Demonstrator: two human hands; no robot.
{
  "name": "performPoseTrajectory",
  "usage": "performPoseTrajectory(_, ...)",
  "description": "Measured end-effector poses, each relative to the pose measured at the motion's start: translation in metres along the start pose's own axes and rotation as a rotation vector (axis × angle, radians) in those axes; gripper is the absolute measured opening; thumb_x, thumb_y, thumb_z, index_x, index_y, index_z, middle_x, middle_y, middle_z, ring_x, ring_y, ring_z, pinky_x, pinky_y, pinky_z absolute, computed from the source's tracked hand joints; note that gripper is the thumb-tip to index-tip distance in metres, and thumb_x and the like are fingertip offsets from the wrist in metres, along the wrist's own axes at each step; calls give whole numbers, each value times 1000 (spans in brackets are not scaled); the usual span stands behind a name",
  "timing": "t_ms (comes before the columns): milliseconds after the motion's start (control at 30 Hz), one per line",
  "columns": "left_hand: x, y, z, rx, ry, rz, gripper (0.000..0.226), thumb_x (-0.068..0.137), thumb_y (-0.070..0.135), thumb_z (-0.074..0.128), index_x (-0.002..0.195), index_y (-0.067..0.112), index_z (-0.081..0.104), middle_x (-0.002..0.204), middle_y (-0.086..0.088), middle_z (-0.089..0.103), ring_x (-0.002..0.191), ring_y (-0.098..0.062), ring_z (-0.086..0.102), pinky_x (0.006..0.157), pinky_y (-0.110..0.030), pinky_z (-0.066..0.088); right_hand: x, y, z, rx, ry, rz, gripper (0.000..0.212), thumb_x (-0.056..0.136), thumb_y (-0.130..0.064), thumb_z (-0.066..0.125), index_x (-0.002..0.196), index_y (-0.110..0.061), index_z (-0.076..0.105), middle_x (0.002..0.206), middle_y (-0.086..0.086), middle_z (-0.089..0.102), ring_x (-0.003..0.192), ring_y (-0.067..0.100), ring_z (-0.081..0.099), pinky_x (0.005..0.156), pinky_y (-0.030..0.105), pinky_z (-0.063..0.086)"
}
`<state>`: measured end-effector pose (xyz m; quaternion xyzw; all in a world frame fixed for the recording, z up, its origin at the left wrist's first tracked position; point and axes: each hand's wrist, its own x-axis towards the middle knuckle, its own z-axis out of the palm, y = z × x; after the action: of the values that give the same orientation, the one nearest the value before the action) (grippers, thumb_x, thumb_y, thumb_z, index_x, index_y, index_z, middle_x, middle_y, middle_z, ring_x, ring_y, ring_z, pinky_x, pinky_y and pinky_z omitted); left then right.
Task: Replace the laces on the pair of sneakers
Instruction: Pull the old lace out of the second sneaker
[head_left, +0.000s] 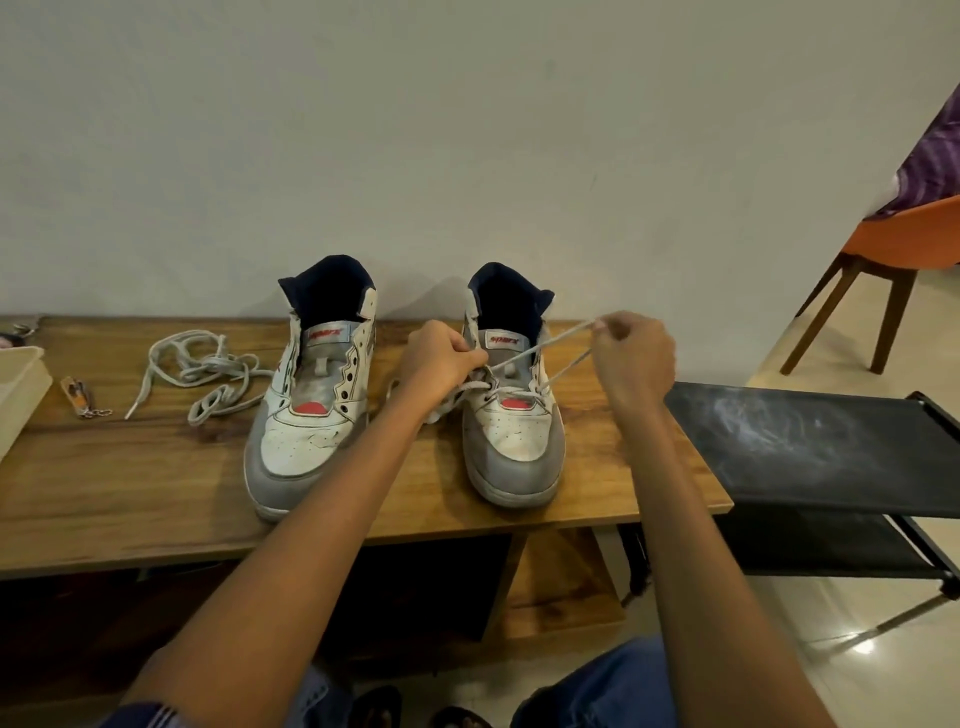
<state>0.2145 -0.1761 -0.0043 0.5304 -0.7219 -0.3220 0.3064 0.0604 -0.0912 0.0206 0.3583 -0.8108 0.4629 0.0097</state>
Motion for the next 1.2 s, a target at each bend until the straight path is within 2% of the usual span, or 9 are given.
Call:
performPoseTrajectory(100, -2, 2, 3, 23, 19, 13, 22, 84, 24, 68, 79, 3, 72, 79, -13, 71, 62, -14, 57, 63, -30, 49, -12, -17, 10, -225, -129, -375, 44, 90, -9, 55, 132, -17, 51, 119, 2, 61, 111, 22, 51, 79, 28, 40)
performPoseTrajectory(267, -8, 2, 5, 64, 84, 83, 22, 85, 26, 67, 73, 8, 73, 74, -11, 70, 69, -19, 64, 68, -34, 53, -35, -23, 41, -668, -336, -678, 20, 93, -3, 48, 107, -10, 60, 102, 7, 62, 99, 23, 57, 66, 29, 40)
performPoseTrajectory(367, -12, 2, 5, 75, 95, 101, 24, 85, 24, 66, 72, 6, 72, 72, -15, 70, 66, -22, 63, 58, -27, 47, -28, -16, 41, -502, -331, -617, 21, 95, -11, 47, 99, -11, 68, 92, 4, 66, 83, 18, 60, 63, 28, 42)
performPoseTrajectory(467, -12, 2, 5, 83, 97, 104, 24, 86, 23, 65, 73, 3, 73, 74, -17, 70, 68, -26, 64, 52, -22, 40, -13, -8, 20, -63, -160, -332, 21, 93, -18, 54, 92, -15, 75, 80, -2, 70, 69, 12, 57, 59, 23, 43)
performPoseTrajectory(600, -11, 5, 10, 102, 95, 106, 23, 86, 25, 64, 72, 8, 71, 71, -12, 68, 60, -17, 57, 48, -21, 36, 3, 4, -10, 251, 173, 41, 20, 95, -17, 53, 101, -14, 72, 94, 2, 72, 80, 13, 62, 68, 24, 45)
performPoseTrajectory(733, -9, 6, 12, 121, 83, 124, 22, 86, 26, 65, 66, 18, 62, 66, -3, 60, 52, -8, 48, 47, -17, 36, -6, -11, -4, -191, 92, -303, 43, 94, -2, 48, 134, -16, 49, 130, 2, 57, 114, 23, 52, 77, 31, 42)
performPoseTrajectory(933, -8, 4, 9, 104, 62, 134, 20, 87, 26, 64, 71, 14, 68, 62, -1, 58, 56, -11, 52, 51, -21, 39, -31, -27, 36, -649, -388, -579, 19, 92, -5, 50, 107, -9, 61, 100, 9, 62, 93, 27, 62, 66, 29, 41)
performPoseTrajectory(1067, -7, 1, 8, 103, 62, 128, 21, 87, 27, 64, 73, 12, 69, 68, -6, 62, 62, -16, 56, 60, -27, 45, -15, -16, 28, -307, -405, -422, 17, 94, -9, 49, 86, -6, 65, 82, 4, 60, 76, 19, 55, 64, 29, 39)
performPoseTrajectory(1200, -7, 2, 11, 98, 68, 135, 19, 87, 25, 64, 73, 13, 67, 71, -7, 65, 63, -15, 58, 59, -25, 45, 11, -7, -8, 247, -19, -15, 26, 96, -6, 43, 92, -8, 68, 85, 0, 60, 84, 14, 55, 77, 30, 45)
